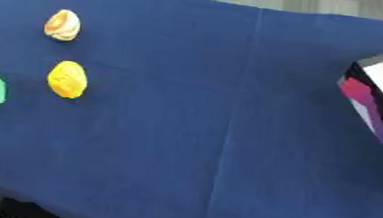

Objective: Pick up the objects with one hand, pass them to the other hand, and then place them into the box on the other side of the table.

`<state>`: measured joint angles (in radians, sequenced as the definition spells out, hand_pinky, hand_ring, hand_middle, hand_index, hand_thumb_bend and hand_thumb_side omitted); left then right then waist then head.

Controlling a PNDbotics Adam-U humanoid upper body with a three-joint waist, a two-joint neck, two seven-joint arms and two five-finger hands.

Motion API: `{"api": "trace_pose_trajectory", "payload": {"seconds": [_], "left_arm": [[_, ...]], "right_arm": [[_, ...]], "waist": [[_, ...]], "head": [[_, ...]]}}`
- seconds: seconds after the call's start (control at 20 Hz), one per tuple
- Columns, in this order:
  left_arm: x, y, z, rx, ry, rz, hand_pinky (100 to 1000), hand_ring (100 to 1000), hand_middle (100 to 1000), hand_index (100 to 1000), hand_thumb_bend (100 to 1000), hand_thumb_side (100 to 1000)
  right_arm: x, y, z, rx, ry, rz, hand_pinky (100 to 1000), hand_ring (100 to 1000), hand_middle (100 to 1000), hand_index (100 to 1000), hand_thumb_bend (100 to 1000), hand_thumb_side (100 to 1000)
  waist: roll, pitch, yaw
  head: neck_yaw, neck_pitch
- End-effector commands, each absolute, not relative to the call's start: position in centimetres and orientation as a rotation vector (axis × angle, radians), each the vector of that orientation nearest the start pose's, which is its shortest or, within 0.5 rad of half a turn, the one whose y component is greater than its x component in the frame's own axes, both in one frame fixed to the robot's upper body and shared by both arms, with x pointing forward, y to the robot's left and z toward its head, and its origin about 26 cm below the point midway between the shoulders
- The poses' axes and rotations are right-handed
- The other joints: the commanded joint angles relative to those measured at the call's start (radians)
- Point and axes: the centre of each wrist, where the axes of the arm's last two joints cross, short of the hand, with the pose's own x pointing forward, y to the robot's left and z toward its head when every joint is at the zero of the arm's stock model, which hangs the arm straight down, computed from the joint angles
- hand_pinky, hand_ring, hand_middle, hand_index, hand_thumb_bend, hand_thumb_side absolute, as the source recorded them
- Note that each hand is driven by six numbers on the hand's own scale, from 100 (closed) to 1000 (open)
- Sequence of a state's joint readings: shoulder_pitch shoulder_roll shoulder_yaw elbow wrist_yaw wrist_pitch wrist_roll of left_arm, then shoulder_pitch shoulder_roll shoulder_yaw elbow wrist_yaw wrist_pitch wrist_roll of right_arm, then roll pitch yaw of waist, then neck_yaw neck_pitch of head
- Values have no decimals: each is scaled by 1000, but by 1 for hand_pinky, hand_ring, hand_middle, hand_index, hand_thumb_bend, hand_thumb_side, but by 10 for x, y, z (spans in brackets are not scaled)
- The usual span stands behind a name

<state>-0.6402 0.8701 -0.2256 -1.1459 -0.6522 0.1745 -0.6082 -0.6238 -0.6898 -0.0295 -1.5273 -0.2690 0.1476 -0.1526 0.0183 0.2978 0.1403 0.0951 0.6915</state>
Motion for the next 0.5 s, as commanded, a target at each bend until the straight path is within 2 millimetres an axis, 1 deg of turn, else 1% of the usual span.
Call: {"api": "trace_pose_trajectory", "payload": {"seconds": [0.05,0.2,0.35,0.45,0.5], "left_arm": [[398,432,214,936,-802,-1237,836,846,741,754,757,107],[398,433,212,937,-802,-1226,830,838,729,721,692,110],[398,432,210,936,-809,-1216,825,829,719,704,664,109],[398,432,209,933,-822,-1207,819,814,701,659,622,100],[398,432,208,930,-826,-1205,816,799,672,620,571,100]], "right_arm": [[374,-357,278,-446,-2058,190,821,790,760,903,552,300],[374,-358,276,-449,-2053,185,822,790,760,903,555,299],[374,-358,276,-449,-2052,181,821,790,759,903,555,299],[374,-358,276,-447,-2054,180,821,790,760,904,555,299],[374,-357,276,-446,-2055,180,822,791,760,904,556,299]], "waist": [[10,-19,2],[9,-17,4],[7,-15,4],[6,-14,5],[6,-14,5]], "head": [[5,-8],[9,-8],[11,-8],[11,-9],[11,-9]]}}
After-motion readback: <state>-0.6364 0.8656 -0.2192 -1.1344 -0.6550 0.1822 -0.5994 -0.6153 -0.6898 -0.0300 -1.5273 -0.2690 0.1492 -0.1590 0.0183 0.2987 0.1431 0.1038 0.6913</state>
